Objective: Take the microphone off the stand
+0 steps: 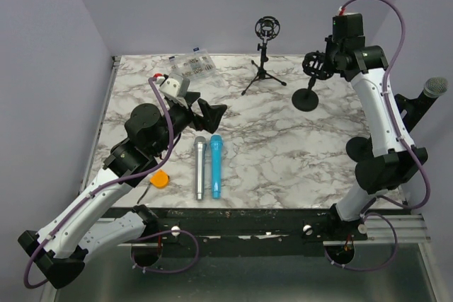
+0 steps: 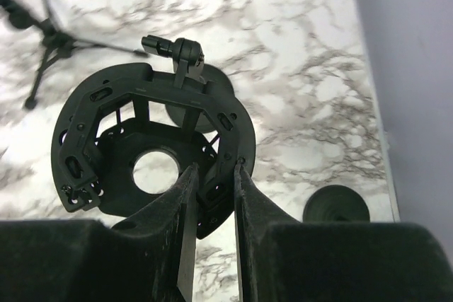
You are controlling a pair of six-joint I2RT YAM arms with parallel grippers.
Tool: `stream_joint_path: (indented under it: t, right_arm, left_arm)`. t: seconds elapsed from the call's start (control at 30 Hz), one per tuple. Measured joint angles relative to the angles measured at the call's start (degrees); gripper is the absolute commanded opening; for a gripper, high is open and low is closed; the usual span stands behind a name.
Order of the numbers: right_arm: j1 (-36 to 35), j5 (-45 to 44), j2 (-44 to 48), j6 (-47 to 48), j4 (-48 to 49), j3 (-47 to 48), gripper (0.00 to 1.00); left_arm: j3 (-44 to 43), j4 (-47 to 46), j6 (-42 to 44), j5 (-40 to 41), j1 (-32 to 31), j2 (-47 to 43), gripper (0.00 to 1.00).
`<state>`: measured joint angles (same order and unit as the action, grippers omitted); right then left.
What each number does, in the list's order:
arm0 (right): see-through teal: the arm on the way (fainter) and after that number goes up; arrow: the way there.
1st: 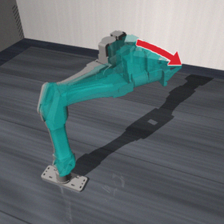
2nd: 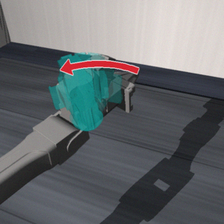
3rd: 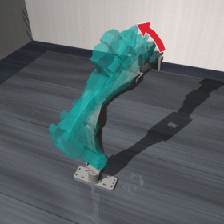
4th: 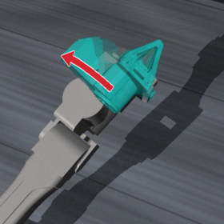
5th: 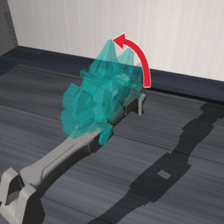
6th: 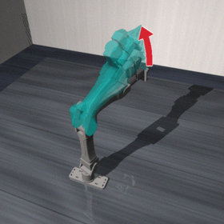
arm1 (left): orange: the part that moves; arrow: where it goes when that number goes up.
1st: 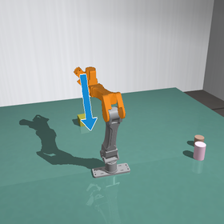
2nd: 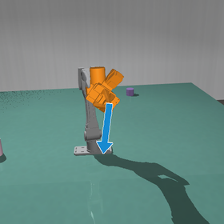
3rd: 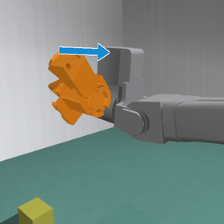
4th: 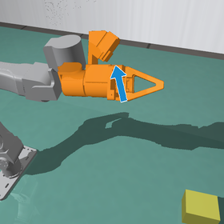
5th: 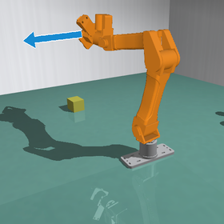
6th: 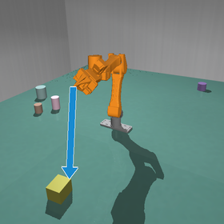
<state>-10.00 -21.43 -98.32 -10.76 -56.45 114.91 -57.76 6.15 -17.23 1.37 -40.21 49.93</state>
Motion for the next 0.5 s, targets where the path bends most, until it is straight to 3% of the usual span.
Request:
stream_joint_path:
  t: [0.2,0.43,0.47,0.5]
  right_arm:
    - [-6.86,8.90,8.04,7.30,6.23,-10.84,0.01]
    - [-13.35,17.81,7.87,12.07,10.54,-12.04,0.01]
    - [-13.44,18.73,7.87,12.41,10.80,-12.11,0.05]
    - [-13.49,19.43,7.87,12.81,11.06,-12.15,0.21]
  left_arm:
    - [-0.96,0.44,0.07,-0.50,0.90,0.00,0.96]
    - [-3.67,1.31,0.26,-4.33,2.08,0.17,0.99]
    - [-4.37,1.81,0.28,-5.40,2.40,0.52,0.99]
    - [-5.49,2.49,0.26,-6.88,2.86,1.36,0.99]
